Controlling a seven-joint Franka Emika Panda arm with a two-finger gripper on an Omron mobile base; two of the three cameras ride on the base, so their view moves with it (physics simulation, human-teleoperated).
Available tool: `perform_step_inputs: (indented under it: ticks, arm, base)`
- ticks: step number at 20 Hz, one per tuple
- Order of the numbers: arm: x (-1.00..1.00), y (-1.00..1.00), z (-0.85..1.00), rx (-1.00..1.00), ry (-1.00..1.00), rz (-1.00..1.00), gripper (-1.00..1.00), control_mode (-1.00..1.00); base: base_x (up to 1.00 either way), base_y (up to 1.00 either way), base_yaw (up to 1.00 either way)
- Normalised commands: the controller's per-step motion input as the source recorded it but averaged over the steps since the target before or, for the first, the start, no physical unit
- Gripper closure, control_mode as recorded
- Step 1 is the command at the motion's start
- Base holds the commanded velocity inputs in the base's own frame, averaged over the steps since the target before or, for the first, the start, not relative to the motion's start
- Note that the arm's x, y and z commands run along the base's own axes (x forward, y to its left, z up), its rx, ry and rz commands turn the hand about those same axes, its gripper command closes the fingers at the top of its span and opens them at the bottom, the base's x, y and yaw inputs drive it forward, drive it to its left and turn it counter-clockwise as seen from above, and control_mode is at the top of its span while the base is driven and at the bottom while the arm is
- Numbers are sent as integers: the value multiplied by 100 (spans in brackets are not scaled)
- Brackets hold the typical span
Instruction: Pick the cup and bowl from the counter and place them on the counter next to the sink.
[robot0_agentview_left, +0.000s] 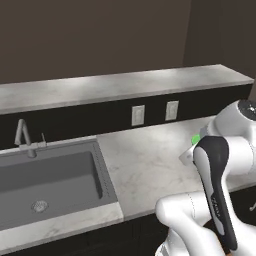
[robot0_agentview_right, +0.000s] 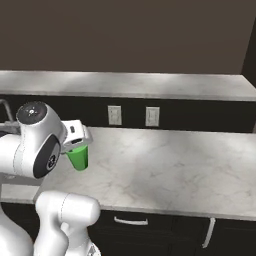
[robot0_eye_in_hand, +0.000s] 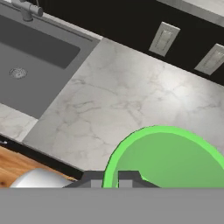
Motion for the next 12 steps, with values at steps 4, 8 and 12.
perform_step_inputs:
  ticks: [4, 8, 12]
  arm:
    - [0, 0, 0, 0, 0, 0, 100, 100]
    - [0, 0, 0, 0, 0, 0, 100, 100]
    - [0, 0, 0, 0, 0, 0, 100, 100]
  base:
    - [100, 15, -29]
    - [39, 16, -13]
    - [0, 0, 0]
